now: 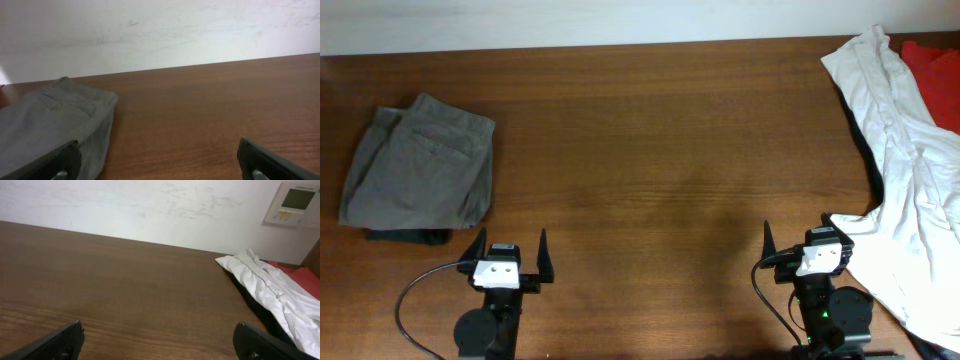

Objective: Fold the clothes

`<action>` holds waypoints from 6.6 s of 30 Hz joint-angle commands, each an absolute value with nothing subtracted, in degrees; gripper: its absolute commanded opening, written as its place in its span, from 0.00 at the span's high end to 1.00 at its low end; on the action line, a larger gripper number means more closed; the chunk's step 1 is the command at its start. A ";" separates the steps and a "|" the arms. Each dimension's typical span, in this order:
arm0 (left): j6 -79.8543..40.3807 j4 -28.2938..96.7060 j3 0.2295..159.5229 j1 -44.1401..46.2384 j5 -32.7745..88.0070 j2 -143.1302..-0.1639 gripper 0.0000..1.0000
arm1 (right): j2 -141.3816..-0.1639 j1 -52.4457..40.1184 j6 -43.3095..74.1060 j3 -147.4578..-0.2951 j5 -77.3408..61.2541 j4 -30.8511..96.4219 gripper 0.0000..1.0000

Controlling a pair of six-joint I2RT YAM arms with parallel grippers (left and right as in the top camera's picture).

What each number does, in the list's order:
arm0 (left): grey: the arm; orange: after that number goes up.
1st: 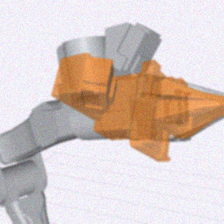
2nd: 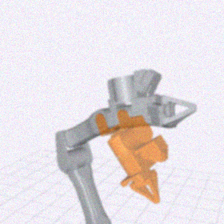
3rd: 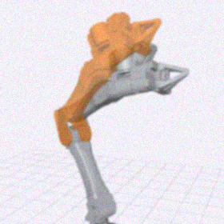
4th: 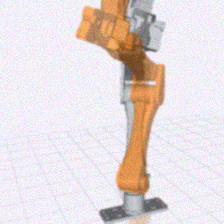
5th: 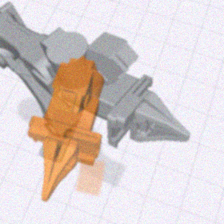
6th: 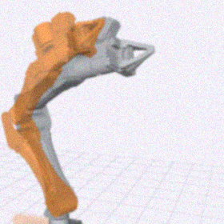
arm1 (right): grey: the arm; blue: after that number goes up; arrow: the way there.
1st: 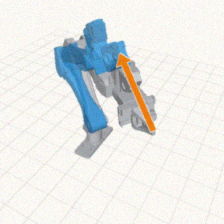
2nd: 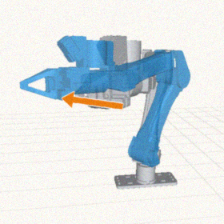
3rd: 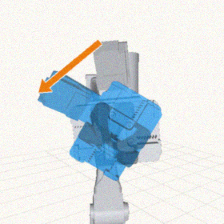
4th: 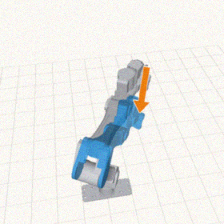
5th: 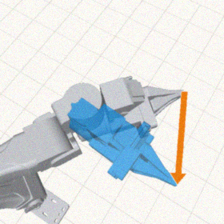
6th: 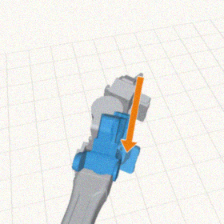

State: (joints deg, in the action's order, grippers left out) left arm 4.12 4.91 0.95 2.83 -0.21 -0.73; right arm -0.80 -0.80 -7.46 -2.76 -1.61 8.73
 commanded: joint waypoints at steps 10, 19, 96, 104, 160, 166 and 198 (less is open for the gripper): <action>5.28 4.91 0.67 3.01 0.64 -0.36 0.01 | -0.25 -1.17 -7.03 -2.31 -1.93 8.73 0.01; 5.28 4.91 0.67 3.01 0.64 -0.36 0.01 | -0.25 -1.17 -7.03 -2.31 -1.93 8.73 0.01; -3.62 15.57 22.65 3.01 3.90 -15.62 0.01 | -8.88 -1.13 3.99 -27.68 -0.40 30.55 0.01; -2.72 32.25 46.26 3.01 3.88 -41.95 0.01 | -30.74 -1.10 3.95 -49.74 2.85 52.07 0.01; -2.83 39.44 53.65 3.01 7.90 -60.16 0.01 | -101.06 20.75 15.18 -55.79 10.74 48.01 0.96; -2.83 37.67 53.65 3.01 7.75 -60.16 0.01 | -92.33 20.47 15.11 -62.70 8.75 55.68 0.96; -2.81 34.28 53.65 3.01 7.73 -60.16 0.01 | -89.47 -33.74 16.60 -74.76 0.40 30.63 0.34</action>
